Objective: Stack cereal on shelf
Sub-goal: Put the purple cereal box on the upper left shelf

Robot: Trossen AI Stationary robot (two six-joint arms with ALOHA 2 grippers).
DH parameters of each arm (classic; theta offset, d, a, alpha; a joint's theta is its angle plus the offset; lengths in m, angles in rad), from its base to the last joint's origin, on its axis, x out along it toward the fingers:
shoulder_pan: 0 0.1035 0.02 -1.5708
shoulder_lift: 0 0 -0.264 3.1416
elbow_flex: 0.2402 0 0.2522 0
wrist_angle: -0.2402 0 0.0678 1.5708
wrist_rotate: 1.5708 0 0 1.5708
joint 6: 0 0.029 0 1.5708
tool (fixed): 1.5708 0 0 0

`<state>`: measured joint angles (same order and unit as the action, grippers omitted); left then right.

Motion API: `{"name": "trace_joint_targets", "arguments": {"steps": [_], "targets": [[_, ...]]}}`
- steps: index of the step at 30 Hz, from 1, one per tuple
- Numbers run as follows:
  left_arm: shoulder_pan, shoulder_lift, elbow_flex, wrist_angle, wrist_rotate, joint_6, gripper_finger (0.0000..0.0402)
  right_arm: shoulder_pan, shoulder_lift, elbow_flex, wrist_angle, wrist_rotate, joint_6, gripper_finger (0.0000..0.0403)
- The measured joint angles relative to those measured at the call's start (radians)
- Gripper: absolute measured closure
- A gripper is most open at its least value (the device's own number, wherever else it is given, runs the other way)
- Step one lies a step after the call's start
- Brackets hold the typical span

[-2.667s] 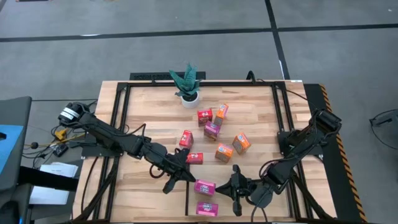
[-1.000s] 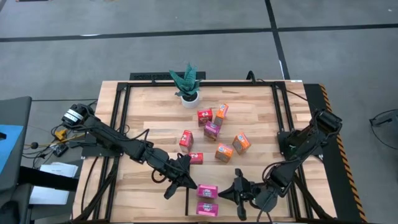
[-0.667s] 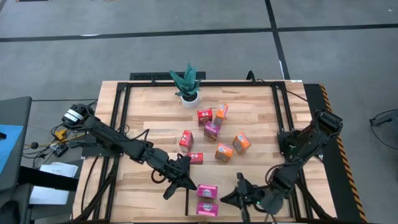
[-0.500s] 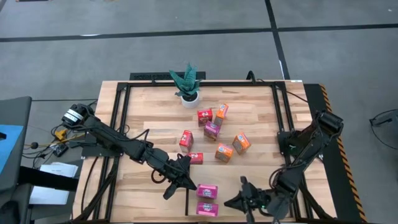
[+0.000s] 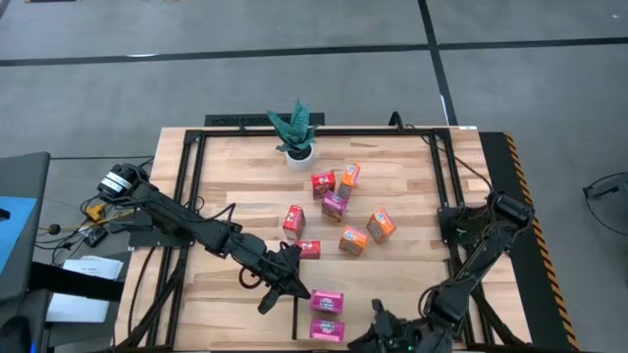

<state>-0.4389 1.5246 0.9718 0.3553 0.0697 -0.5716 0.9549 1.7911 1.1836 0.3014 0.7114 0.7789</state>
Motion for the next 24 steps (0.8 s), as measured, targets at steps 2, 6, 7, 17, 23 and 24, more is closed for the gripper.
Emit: {"name": "trace_joint_targets", "arguments": {"steps": [2, 6, 7, 17, 23, 24], "targets": [[0.0, 0.0, 0.0, 0.0, -0.003, -0.001, 0.0401, 0.012, 0.017, 0.027, -0.015, 0.011, 0.011, 0.0386], [0.0, 0.0, 0.0, 0.001, -0.004, -0.002, 0.0401, 0.002, 0.08, 0.085, -0.022, 0.0, 0.002, 0.0384], [0.0, 0.0, 0.0, 0.002, -0.005, -0.004, 0.0401, -0.005, 0.095, 0.101, -0.026, -0.01, 0.0, 0.0385], [0.0, 0.0, 0.0, 0.002, -0.003, -0.02, 0.0401, -0.034, 0.138, 0.156, -0.085, 0.018, -0.031, 0.0383], [0.0, 0.0, 0.0, 0.002, -0.005, -0.019, 0.0401, -0.046, 0.136, 0.156, -0.107, 0.043, -0.031, 0.039], [0.0, 0.0, 0.0, 0.002, -0.005, -0.019, 0.0401, -0.049, 0.136, 0.156, -0.107, 0.043, -0.031, 0.0391]]}}
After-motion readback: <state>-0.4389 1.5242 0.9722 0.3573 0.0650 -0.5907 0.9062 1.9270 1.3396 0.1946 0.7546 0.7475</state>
